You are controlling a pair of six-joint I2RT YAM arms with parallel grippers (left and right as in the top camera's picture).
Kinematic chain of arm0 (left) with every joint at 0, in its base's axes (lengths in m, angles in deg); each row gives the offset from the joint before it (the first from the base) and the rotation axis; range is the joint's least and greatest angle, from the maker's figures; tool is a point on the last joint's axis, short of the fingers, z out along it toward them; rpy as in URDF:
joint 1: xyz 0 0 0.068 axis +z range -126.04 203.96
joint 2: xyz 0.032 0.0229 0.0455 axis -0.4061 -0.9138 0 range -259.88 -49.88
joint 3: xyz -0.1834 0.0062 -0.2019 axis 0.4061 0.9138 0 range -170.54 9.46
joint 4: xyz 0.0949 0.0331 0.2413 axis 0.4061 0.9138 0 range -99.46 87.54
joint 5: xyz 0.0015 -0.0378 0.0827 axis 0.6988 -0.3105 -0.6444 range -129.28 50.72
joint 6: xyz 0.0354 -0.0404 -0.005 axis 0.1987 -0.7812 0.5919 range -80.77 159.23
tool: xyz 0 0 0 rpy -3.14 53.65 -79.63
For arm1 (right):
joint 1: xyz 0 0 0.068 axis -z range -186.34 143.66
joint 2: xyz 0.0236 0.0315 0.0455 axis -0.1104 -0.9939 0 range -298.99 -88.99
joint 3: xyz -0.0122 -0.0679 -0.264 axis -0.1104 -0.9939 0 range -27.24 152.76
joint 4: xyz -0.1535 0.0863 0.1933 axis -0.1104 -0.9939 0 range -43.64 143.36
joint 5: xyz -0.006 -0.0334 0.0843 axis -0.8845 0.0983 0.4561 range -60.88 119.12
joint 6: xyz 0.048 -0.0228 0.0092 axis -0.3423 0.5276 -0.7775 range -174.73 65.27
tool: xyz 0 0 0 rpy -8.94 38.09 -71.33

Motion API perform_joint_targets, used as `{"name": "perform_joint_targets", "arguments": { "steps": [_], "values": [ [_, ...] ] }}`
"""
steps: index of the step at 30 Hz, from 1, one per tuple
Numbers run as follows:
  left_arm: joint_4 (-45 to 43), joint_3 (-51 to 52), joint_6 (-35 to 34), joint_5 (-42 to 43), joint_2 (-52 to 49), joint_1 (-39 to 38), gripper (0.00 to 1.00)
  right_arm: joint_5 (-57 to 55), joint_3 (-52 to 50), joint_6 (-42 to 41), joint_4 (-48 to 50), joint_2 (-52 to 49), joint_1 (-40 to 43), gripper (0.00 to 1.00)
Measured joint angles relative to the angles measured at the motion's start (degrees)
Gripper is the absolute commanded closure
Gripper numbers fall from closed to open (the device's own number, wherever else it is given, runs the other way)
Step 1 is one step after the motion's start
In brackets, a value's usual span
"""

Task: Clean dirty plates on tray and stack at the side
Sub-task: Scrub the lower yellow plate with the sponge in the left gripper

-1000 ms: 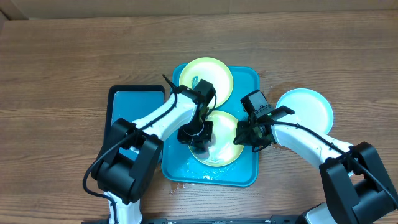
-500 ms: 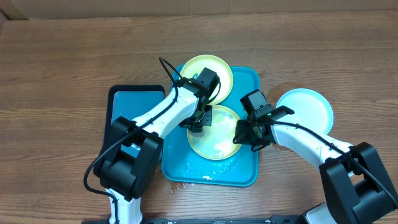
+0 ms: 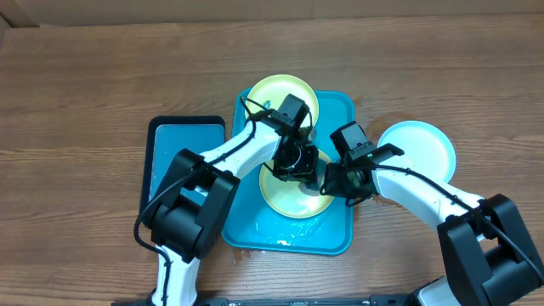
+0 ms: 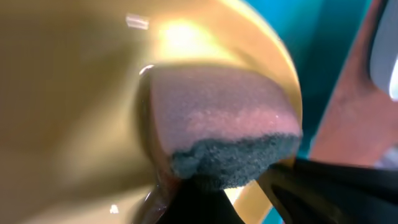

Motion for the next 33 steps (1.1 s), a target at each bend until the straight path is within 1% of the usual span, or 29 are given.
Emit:
{"name": "perform_joint_targets", "arguments": {
  "steps": [5,8,10,12,16,19,23,25,28,31,33],
  "values": [
    [6.4,-0.1,0.5,1.4,-0.2,-0.4,0.95,0.3,0.0,0.1,0.1,0.0,-0.1,0.96],
    [9.6,-0.4,-0.2,-0.3,-0.2,-0.4,0.96,0.7,0.0,0.3,0.0,0.0,-0.2,0.96],
    [12.0,-0.6,-1.2,-2.9,0.4,-0.4,0.96,0.9,0.0,0.3,0.0,0.0,-0.2,0.96],
    [14.8,-0.6,-2.4,-7.1,1.4,-0.4,0.96,0.9,0.0,0.3,0.0,0.0,-0.2,0.96],
    [19.8,0.0,-4.7,-21.4,4.5,-0.4,0.95,0.9,0.0,0.3,0.0,0.0,-0.2,0.96],
    [21.1,0.2,-5.8,-31.8,6.4,-0.4,0.96,0.9,0.0,0.3,0.0,0.0,-0.2,0.96],
    [21.1,0.2,-6.5,-39.1,7.4,-0.5,0.96,0.9,0.0,0.3,0.0,0.0,-0.2,0.96],
    [20.2,0.3,-6.8,-40.0,7.5,-0.5,0.95,1.0,0.0,0.3,0.1,0.0,-0.2,0.96],
    [17.5,0.6,-6.6,-39.1,7.5,-0.5,0.96,1.0,0.0,0.3,0.1,0.0,-0.2,0.96],
    [12.0,1.3,-5.3,-33.1,7.5,-0.5,0.96,1.0,0.0,0.3,0.1,0.0,-0.2,0.96],
    [7.2,2.3,-4.5,-27.2,7.5,-0.8,0.96,0.9,0.0,0.3,0.1,0.0,-0.2,0.96]
  ]
}}
